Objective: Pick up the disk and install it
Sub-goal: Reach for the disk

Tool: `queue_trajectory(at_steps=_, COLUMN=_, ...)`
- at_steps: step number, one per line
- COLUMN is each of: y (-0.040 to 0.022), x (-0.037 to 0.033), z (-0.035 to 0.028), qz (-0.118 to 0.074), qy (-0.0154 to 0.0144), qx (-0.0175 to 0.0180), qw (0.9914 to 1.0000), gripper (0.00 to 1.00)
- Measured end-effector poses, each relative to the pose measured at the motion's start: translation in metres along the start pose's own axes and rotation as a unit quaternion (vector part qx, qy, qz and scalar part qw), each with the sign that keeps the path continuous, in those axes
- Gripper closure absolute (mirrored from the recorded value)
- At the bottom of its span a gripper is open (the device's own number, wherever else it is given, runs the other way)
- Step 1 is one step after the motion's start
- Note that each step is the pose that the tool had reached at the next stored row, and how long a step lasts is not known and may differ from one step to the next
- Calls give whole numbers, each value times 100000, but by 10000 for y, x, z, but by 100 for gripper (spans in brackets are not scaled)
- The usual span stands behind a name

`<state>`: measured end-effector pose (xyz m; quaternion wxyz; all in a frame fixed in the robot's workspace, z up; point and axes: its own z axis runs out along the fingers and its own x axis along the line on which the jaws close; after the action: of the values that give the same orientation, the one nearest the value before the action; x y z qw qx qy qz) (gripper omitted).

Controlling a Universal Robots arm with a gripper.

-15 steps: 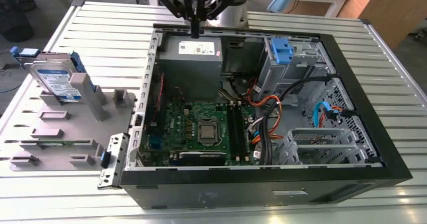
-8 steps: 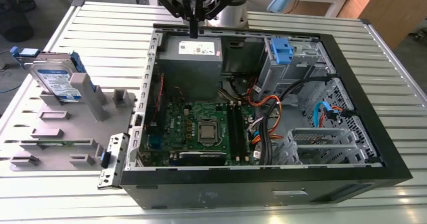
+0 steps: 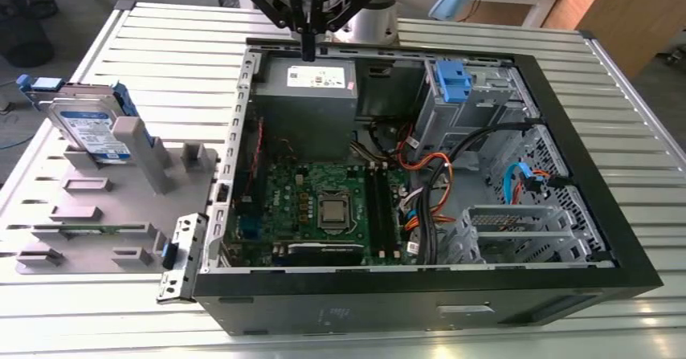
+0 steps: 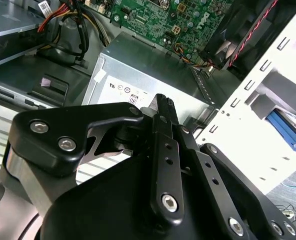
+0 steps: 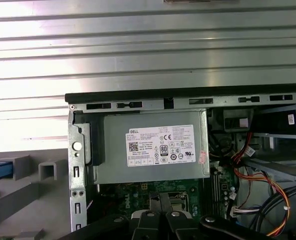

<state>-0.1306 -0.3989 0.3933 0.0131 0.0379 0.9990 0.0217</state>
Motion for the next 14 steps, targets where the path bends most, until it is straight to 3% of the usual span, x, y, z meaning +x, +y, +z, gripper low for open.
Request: queue_trajectory(at_steps=14, y=-7, x=98, z=-3, qz=2, qy=2, qx=2, qw=100000, gripper=89)
